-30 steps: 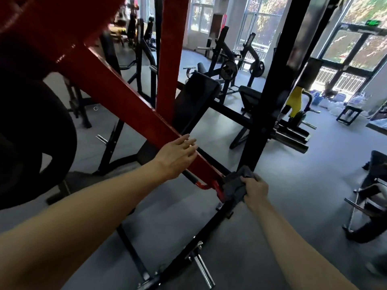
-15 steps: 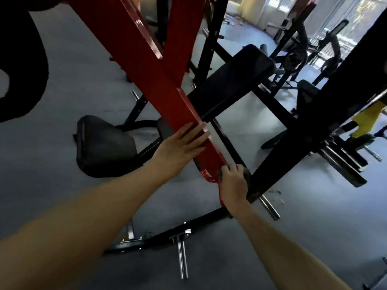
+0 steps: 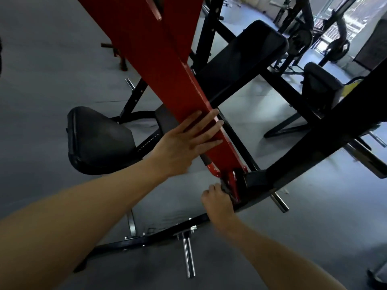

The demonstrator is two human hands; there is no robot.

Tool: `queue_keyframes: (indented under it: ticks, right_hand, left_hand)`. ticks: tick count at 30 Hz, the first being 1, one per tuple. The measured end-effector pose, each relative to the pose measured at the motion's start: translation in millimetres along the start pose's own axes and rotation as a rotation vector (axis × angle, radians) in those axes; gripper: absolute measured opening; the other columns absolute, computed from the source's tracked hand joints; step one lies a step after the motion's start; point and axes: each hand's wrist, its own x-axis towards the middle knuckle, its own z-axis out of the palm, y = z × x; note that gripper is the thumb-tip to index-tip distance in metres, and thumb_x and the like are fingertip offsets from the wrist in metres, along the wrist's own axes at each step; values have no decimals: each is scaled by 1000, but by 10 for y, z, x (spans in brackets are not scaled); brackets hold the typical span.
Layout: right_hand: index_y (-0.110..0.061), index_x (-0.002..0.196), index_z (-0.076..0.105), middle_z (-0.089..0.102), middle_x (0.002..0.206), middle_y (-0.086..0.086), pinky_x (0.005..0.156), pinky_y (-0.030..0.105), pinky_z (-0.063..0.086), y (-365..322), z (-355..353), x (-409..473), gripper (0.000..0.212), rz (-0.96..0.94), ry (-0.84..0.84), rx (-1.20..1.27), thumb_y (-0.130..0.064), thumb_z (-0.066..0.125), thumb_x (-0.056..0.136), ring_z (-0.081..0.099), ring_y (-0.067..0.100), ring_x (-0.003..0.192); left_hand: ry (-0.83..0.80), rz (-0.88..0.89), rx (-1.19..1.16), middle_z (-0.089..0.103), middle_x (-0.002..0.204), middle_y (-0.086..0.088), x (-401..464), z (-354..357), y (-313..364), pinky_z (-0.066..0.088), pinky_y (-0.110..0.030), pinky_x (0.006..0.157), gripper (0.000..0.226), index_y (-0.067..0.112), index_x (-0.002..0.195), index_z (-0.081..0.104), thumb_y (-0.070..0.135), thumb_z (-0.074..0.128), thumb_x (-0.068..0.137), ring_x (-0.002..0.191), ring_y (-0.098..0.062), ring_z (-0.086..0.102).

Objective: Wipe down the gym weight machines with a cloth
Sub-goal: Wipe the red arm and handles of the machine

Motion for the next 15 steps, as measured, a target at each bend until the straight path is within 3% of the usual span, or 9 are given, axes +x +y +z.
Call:
queue_keyframes:
  ticks: [1,3,6,9,10,12,15]
  right_hand:
    - [-6,62,68,61,63,12,41,32,51,-34,98,26,36,-7,29,92,-6,96,39,63,26,62]
    - [-6,77,71,66,72,11,50,33,55,-42,244,-31,39,50,96,201,-7,96,47,66,25,67]
    - [-8,112,64,64,106,6,79,25,55,-116,247,-135,24,210,115,503,-14,72,90,64,20,98]
    - [-5,107,61,61,94,1,58,10,40,-202,409,-16,16,492,259,946,-20,58,101,61,14,85]
    - [-3,106,62,63,93,4,57,12,41,-229,475,55,19,603,275,1137,-21,58,101,62,17,85]
    - [0,106,65,69,99,13,70,28,55,-274,606,213,18,781,325,1540,-16,63,99,67,25,90]
    - [-6,115,65,71,109,17,79,42,58,-396,760,355,19,863,395,2246,-6,64,97,69,33,101]
  left_hand:
    - [30,12,14,-21,167,-12,-7,43,-17,-10,-57,124,82,29,163,4,29,53,97,151,-37,-28]
    - [105,30,47,-14,168,-15,-3,109,-20,-10,-55,124,80,24,163,6,28,53,98,153,-38,-21]
    - [224,108,119,4,169,-18,-85,312,-8,-1,-51,127,68,9,161,15,22,46,103,156,-37,-3]
    - [196,260,185,13,167,-21,-327,764,114,4,-48,127,55,0,157,24,10,16,104,155,-38,2]
    - [169,274,182,16,166,-21,-406,916,173,5,-47,127,58,0,156,28,5,5,103,155,-37,6]
    - [108,268,117,21,165,-21,-519,1188,302,10,-43,127,65,-1,154,33,1,-2,99,155,-33,14]
    - [-13,245,10,8,167,-23,-537,1487,536,5,-44,127,72,-3,158,19,5,-3,89,156,-34,6]
